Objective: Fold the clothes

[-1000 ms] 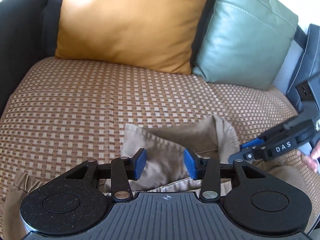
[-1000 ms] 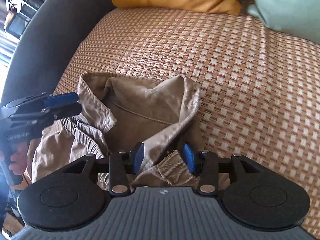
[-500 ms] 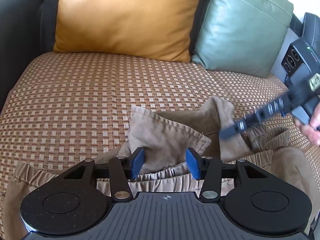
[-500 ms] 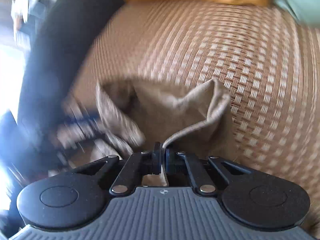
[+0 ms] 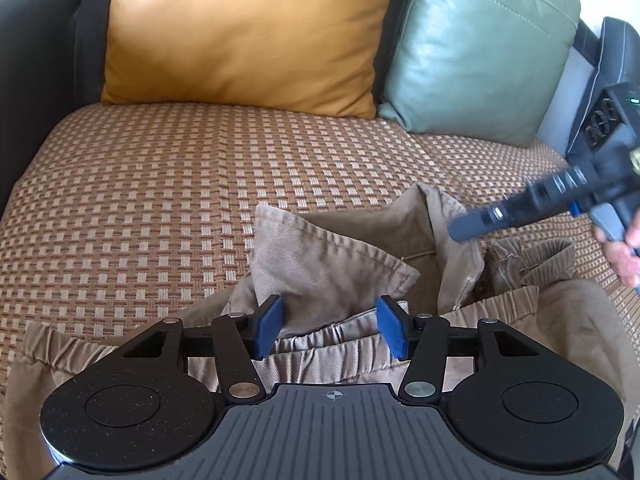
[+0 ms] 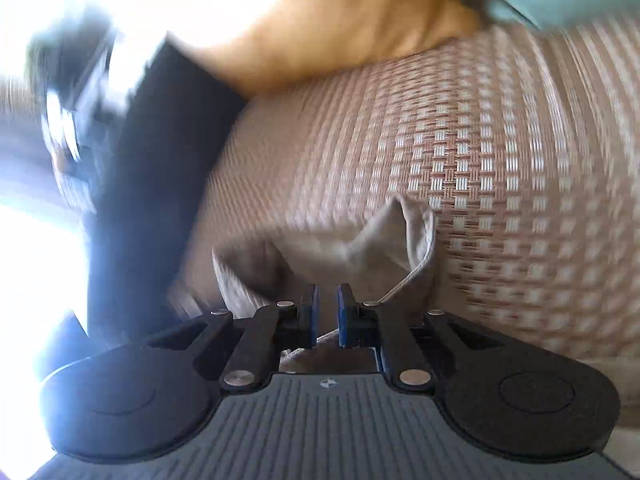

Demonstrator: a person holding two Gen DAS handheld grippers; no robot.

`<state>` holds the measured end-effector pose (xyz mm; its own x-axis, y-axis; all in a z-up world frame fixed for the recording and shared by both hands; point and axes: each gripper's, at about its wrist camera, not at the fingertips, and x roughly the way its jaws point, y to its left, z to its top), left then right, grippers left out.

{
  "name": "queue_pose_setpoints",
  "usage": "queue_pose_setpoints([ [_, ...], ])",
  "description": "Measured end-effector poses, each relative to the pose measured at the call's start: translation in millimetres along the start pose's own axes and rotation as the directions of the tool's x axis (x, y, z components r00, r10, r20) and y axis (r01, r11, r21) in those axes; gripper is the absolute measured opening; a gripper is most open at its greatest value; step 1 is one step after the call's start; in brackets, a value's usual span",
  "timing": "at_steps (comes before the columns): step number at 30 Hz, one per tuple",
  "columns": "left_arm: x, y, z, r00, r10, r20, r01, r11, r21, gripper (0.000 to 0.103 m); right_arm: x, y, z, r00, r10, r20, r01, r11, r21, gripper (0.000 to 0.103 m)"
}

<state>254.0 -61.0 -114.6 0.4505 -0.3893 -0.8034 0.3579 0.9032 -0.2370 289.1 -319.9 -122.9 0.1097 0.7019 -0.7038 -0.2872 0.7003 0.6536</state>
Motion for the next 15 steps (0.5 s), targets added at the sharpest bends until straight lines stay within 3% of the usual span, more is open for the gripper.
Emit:
queue_pose_setpoints([
  [5,-12,0,-4,1.000,0.008,0.012,-0.009,0.999,0.044,0.043,-14,27,-4,0.998,-0.014,-0.065,0.000,0.977,-0.211,0.010],
  [10,-27,13,-2,0.998,-0.033,0.046,0.033,0.999,0.010,0.041,-6,29,-11,0.992,-0.078,-0.102,0.048,0.961,-0.274,0.010],
  [15,9,-4,10,0.999,-0.036,-0.004,0.036,0.996,0.078,0.046,16,27,-18,0.982,-0.138,-0.128,0.091,0.944,-0.319,0.010],
])
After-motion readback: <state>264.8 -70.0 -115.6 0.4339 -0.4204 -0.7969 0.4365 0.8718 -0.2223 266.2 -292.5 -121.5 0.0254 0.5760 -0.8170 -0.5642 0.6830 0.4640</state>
